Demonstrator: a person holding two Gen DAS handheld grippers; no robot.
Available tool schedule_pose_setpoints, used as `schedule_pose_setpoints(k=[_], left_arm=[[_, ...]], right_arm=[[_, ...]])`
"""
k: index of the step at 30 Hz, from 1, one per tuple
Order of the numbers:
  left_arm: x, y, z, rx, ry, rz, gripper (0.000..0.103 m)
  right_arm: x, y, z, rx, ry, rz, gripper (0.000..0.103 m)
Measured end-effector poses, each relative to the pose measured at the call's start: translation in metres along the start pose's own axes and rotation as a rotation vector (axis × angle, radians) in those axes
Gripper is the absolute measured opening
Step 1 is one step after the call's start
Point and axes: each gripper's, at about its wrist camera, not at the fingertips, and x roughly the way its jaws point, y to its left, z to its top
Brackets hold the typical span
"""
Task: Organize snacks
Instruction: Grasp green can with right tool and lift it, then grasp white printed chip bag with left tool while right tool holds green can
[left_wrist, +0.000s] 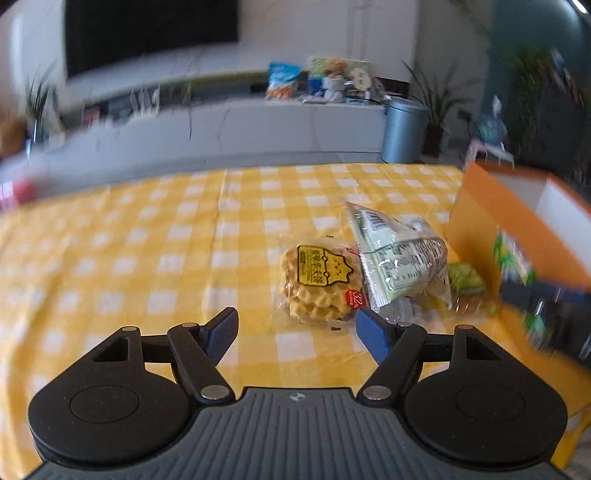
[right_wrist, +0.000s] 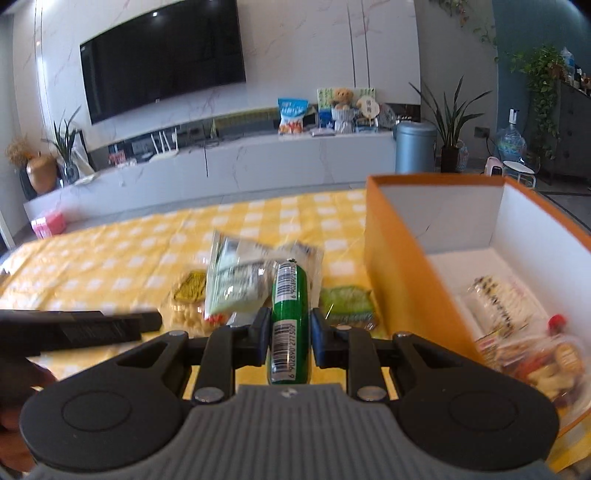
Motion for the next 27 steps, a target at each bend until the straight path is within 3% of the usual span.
schedule_pose_setpoints(k=[2,4,10,19,22,27], left_arm=[[-0.001,-0.022,0.000,0.129,-0.050,0.062,0.085],[-0.003,-0.040,-0.002,0.241,-0.111,0.079,0.086],[-0.003,-0.082,0.004,0.569,-0.179,-0.030,0.088],[0.050,-0.115,0.028,1.069,0.021,-0.099,0.092],[0.071,-0.124,0.032,1.144,0.074,-0.100,0.093],[0.103,-0.129,0.046,1.168,0.150,-0.206,0.092]], right_arm=[[-0.004,-0.003,0.009,-0.028,-0.001,0.033,0.020],[-0.006,-0.005,0.018,-0.058,-0.005,0.056,0.020],[-0.011,-0.030,0.033,-0.045,-0.019,0.048,0.021],[-0.003,-0.053,0.020,0.084,0.040,0.091,0.021],[-0.001,-0.052,0.021,0.089,0.036,0.106,0.021],[0.001,-0.052,0.018,0.117,0.037,0.105,0.021]])
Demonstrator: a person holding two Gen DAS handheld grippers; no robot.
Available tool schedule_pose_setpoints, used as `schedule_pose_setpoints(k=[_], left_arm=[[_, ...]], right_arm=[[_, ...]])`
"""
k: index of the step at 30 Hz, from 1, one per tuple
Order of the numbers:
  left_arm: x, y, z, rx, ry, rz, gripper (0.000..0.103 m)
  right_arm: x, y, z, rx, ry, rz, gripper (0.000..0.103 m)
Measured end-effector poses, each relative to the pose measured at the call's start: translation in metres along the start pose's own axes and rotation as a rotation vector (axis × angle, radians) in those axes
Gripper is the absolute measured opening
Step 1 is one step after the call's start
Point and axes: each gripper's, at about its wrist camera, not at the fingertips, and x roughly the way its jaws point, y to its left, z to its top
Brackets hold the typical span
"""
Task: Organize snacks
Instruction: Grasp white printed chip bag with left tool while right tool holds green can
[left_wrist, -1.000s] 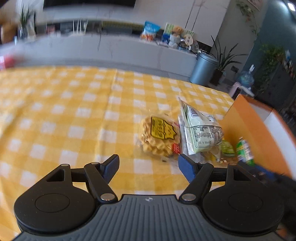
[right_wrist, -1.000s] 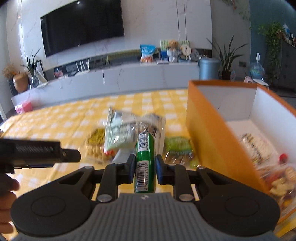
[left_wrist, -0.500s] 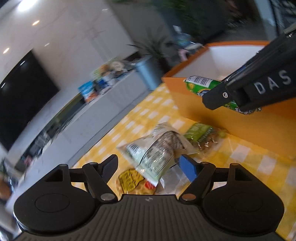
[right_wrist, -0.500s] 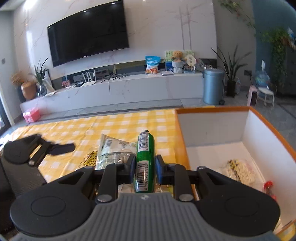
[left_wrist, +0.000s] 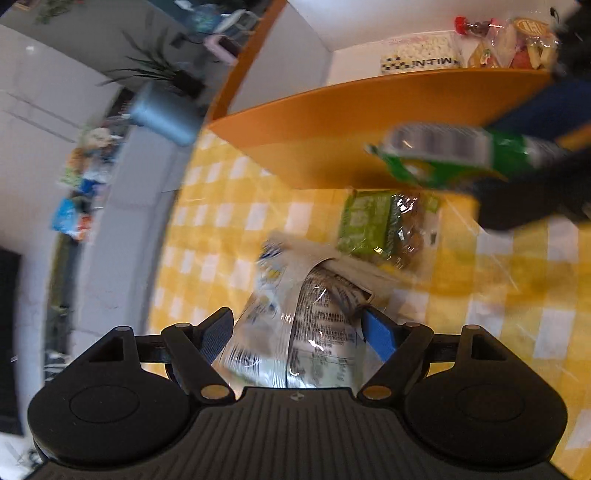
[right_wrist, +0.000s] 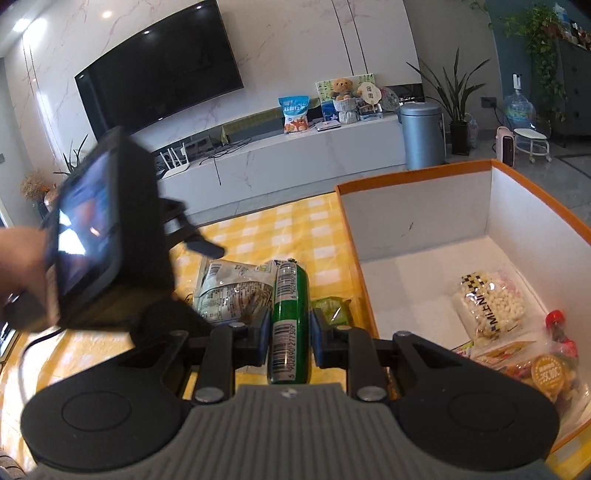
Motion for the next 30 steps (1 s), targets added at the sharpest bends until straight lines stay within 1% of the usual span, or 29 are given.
schedule_pose_setpoints(k=[3,4,5,6,7,8,10,12,16,18,25,30], left_arm=[[0.016,0.012,0.002,-0.020,0.016,-0.097,0.087],[0.020,0.014,0.002,-0.028,0.022,-0.115,0.084],[0.021,0.018,0.002,-0.032,0.026,-0.132,0.079],[0.023,0.021,0.002,-0.031,0.029,-0.137,0.076],[0.024,0.024,0.002,-0.043,0.029,-0.148,0.076],[0.025,0.029,0.003,-0.068,0.033,-0.163,0.075],[0.027,0.036,0.003,-0.114,0.044,-0.180,0.067],[0.024,0.039,0.004,-0.142,0.046,-0.171,0.061],[0.016,0.042,0.006,-0.187,0.049,-0.110,0.056],[0.011,0.044,0.005,-0.209,0.055,-0.099,0.052],[-0.016,0.051,-0.004,-0.285,0.027,-0.098,0.052],[-0.050,0.052,-0.012,-0.373,-0.061,-0.077,0.052]], right_arm=[[-0.001,-0.002,-0.001,0.006,0.008,0.007,0.021],[-0.001,-0.002,-0.001,0.003,0.005,0.006,0.021],[-0.001,-0.003,0.000,0.004,0.006,0.008,0.021],[-0.001,-0.004,0.000,0.009,0.007,0.011,0.021],[-0.001,-0.004,0.000,0.012,0.007,0.013,0.021],[0.000,-0.005,0.000,0.013,0.008,0.013,0.021],[0.002,-0.005,0.002,0.016,0.008,0.012,0.021],[0.002,-0.006,0.001,0.016,0.007,0.012,0.021],[0.001,-0.006,0.001,0.016,-0.002,0.007,0.021],[0.002,-0.006,0.000,0.015,-0.003,0.006,0.021],[0.000,-0.003,-0.001,0.009,-0.011,-0.003,0.021],[-0.004,0.000,-0.001,-0.003,-0.029,-0.026,0.021]])
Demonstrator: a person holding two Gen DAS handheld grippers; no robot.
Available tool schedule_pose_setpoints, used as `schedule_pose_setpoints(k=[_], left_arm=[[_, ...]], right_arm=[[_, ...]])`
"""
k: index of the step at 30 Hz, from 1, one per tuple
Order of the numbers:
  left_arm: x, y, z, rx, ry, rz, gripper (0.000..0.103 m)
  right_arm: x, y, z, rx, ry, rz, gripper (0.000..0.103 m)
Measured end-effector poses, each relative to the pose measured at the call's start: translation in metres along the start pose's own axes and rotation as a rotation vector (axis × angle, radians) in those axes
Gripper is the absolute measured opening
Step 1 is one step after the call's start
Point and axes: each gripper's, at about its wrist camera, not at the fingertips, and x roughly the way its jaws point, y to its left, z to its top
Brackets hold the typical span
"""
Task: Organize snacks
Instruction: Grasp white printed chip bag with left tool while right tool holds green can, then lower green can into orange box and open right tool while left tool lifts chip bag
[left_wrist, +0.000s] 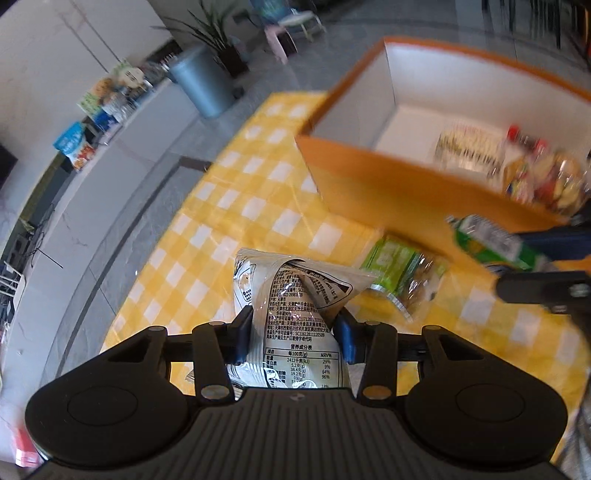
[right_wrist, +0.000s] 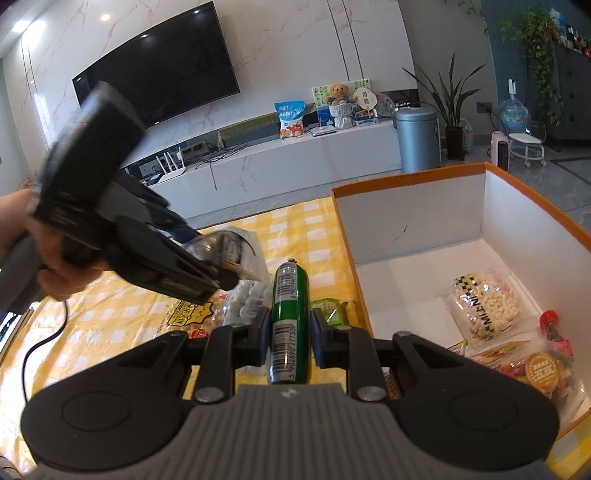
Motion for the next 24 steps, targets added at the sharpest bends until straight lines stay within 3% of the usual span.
schedule_pose_setpoints(k=[4,13,18,24], left_arm=[[-0.029,-0.001,-0.002,-0.077,-0.058,0.011,0.052],[-0.090,-0.023,0.001,-0.121,-0.196,-0.005,0.052],[-0.108,-0.025,0.000,-0.263,-0.305,-0.022,0.052],[-0.104,-0.028,-0.007,-0.452,-0.383,-0.087,0.052]], right_arm=[[-0.003,-0.001,0.002,-0.019,-0.022,-0.026,0.021],[-0.029,-0.022,0.028,0.073,-0.105,0.006,0.021],[-0.037,-0.048,0.056,0.111,-0.109,-0.008,0.021],[-0.028,-0.085,0.064,0.193,-0.105,-0.099,0.021]])
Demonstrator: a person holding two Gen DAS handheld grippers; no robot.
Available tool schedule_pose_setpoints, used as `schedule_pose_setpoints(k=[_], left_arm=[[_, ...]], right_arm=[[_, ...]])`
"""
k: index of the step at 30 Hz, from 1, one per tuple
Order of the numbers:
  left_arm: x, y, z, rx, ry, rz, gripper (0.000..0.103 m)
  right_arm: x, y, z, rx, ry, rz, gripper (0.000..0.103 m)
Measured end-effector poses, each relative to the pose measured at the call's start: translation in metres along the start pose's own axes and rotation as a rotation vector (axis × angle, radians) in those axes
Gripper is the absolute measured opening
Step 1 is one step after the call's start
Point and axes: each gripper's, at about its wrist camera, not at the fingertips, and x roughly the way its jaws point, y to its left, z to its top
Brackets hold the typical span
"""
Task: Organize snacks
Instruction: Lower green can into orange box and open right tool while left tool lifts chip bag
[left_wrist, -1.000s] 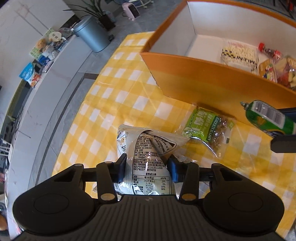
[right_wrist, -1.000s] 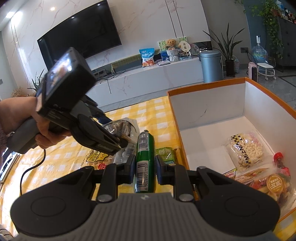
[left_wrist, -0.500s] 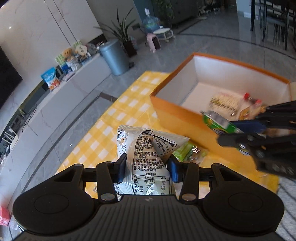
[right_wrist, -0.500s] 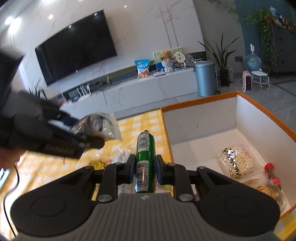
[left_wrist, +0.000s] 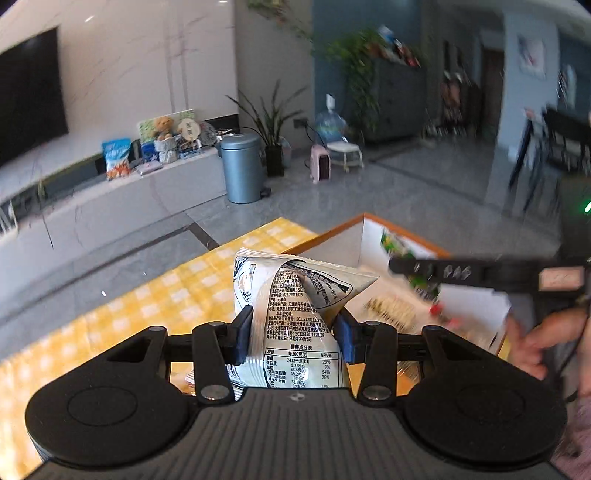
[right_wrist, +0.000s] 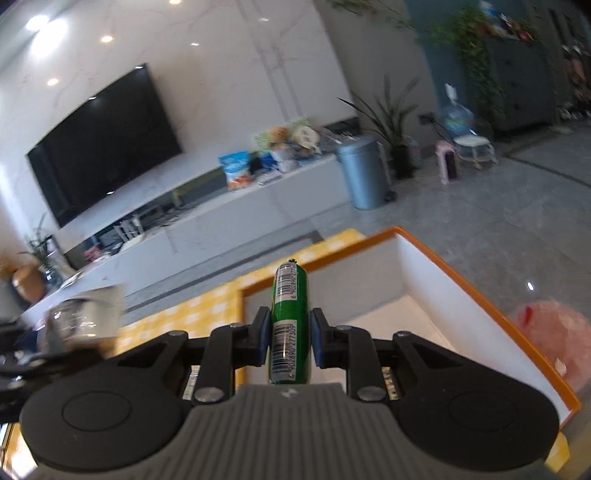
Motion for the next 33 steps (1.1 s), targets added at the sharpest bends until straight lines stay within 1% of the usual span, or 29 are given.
schedule_pose_setpoints(k=[2,4,6,8,9,11,13,15,16,17,19,22,25,30,33], left_arm=[[0.004,0.002,-0.002,-0.070,-0.020,-0.016,0.052],[0.008,0.001,-0.005,-0.110,-0.025,-0.004,0.052],[0.011,-0.001,-0.009,-0.121,-0.027,0.019,0.052],[0.014,-0.001,-0.013,-0.139,-0.025,0.027,0.052],[0.015,0.000,-0.015,-0.148,-0.023,0.029,0.052],[0.017,0.002,-0.020,-0.140,-0.021,0.052,0.052],[0.022,0.001,-0.025,-0.115,-0.015,0.082,0.052],[0.023,0.002,-0.030,-0.124,-0.001,0.098,0.052],[0.024,0.005,-0.031,-0.135,0.008,0.097,0.052],[0.024,0.006,-0.033,-0.145,0.013,0.095,0.052],[0.023,0.011,-0.035,-0.157,0.017,0.101,0.052],[0.019,0.013,-0.034,-0.166,0.016,0.111,0.052],[0.016,0.017,-0.033,-0.173,0.007,0.110,0.052],[0.014,0.016,-0.033,-0.179,0.004,0.116,0.052],[0.013,0.013,-0.031,-0.186,0.009,0.116,0.052]], right_arm=[[0.013,-0.008,0.000,0.020,0.038,-0.005,0.021],[0.028,-0.014,-0.001,0.024,0.092,0.014,0.021],[0.046,-0.017,-0.002,-0.007,0.172,0.053,0.021],[0.063,-0.020,-0.004,-0.024,0.255,0.084,0.021],[0.070,-0.017,-0.006,-0.045,0.283,0.085,0.021],[0.083,-0.012,-0.009,-0.082,0.326,0.059,0.021],[0.092,-0.010,-0.011,-0.072,0.379,0.048,0.021],[0.091,-0.006,-0.009,-0.100,0.349,0.043,0.021],[0.093,-0.005,-0.009,-0.117,0.355,0.025,0.021],[0.098,-0.004,-0.011,-0.126,0.372,0.006,0.021],[0.105,-0.003,-0.014,-0.127,0.418,0.002,0.021],[0.103,-0.002,-0.014,-0.142,0.399,0.016,0.023],[0.101,-0.002,-0.015,-0.135,0.403,0.040,0.024],[0.099,-0.004,-0.013,-0.118,0.380,0.026,0.025],[0.089,-0.005,-0.007,-0.103,0.350,0.017,0.031]])
